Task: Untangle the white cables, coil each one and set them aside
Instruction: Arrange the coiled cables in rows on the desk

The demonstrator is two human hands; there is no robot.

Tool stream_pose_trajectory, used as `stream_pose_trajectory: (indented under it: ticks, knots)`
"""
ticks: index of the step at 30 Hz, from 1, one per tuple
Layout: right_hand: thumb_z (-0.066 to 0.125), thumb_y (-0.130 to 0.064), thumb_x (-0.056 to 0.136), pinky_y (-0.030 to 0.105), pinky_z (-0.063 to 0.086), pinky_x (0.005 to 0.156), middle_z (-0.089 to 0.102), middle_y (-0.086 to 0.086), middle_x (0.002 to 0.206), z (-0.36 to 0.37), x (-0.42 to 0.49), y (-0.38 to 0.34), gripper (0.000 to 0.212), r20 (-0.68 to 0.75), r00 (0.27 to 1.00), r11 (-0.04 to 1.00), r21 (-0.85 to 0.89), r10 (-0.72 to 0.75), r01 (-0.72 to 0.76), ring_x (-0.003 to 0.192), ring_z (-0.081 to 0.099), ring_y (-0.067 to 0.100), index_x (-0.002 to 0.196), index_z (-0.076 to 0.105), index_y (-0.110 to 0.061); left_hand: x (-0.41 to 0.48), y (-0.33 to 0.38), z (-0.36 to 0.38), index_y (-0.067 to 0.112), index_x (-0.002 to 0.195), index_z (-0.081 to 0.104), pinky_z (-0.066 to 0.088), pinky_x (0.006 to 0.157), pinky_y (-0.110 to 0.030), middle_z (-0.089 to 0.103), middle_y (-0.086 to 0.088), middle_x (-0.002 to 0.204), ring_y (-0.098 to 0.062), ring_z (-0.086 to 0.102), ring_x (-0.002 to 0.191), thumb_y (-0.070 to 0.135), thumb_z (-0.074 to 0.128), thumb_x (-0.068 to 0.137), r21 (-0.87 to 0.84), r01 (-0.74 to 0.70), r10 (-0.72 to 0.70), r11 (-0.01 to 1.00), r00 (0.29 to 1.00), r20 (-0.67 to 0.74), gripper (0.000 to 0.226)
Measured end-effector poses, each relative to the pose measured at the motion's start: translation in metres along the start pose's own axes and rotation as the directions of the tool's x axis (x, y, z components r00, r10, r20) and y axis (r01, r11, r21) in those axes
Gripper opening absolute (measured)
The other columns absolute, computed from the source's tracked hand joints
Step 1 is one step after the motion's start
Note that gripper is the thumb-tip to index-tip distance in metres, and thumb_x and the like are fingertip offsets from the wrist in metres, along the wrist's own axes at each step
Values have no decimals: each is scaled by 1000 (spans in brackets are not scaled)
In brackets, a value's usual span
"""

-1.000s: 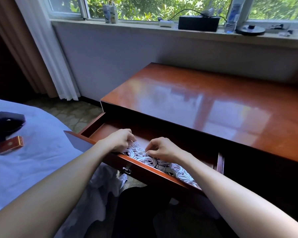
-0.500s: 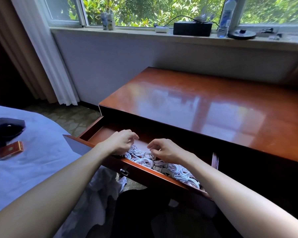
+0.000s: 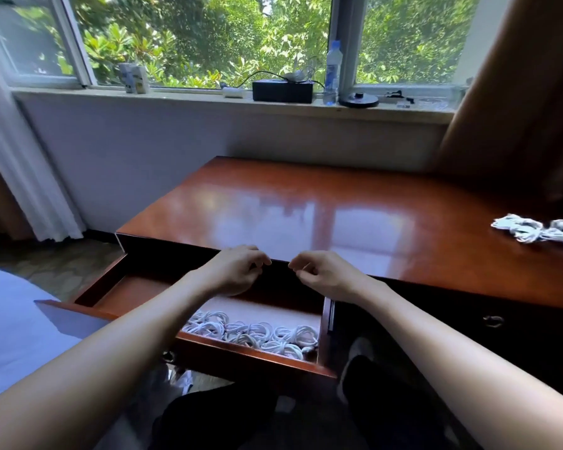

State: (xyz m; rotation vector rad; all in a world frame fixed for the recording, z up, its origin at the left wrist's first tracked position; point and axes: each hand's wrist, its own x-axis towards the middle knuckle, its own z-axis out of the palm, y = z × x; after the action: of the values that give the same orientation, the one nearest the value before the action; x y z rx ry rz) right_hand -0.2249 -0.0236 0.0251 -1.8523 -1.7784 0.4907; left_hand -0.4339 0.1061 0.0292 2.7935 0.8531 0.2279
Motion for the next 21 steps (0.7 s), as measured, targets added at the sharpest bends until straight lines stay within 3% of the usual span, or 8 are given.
stream_pose_trajectory:
  ticks: [3, 8, 13, 21]
  knots:
    - [60, -20, 94, 21, 47, 83, 72, -9, 98, -30, -22, 22, 21, -60, 997, 999, -15, 47, -48, 87, 65, 7, 111, 72, -24, 27, 37, 0, 28, 125, 64, 44, 100, -40, 63, 4, 121, -18, 59, 116, 31, 51, 94, 44, -75, 74, 996, 997, 26, 34]
    - [57, -23, 98, 16, 38, 93, 69, -13, 117, -81, -64, 63, 26, -164, 981, 986, -113, 103, -122, 108, 57, 1, 120, 70, -24, 72, 98, 11, 29, 136, 56, 33, 105, -36, 56, 4, 137, -18, 49, 130, 34, 52, 100, 109, -171, 172, 979, 985, -3, 37]
    - [56, -28, 98, 30, 40, 108, 68, -15, 120, -125, -104, 113, 25, -256, 951, 960, -175, 172, -221, 122, 52, 7, 119, 69, -27, 113, 157, 30, 30, 138, 53, 27, 108, -37, 53, 4, 139, -19, 46, 132, 43, 49, 100, 147, -232, 236, 962, 972, -10, 41]
    - [58, -36, 96, 37, 44, 101, 72, -6, 114, -178, -155, 191, 23, -420, 863, 880, -246, 280, -405, 112, 60, 19, 111, 72, -28, 181, 236, 61, 29, 137, 54, 27, 111, -39, 52, 4, 143, -21, 46, 132, 43, 50, 99, 135, -335, 332, 933, 942, 42, 41]
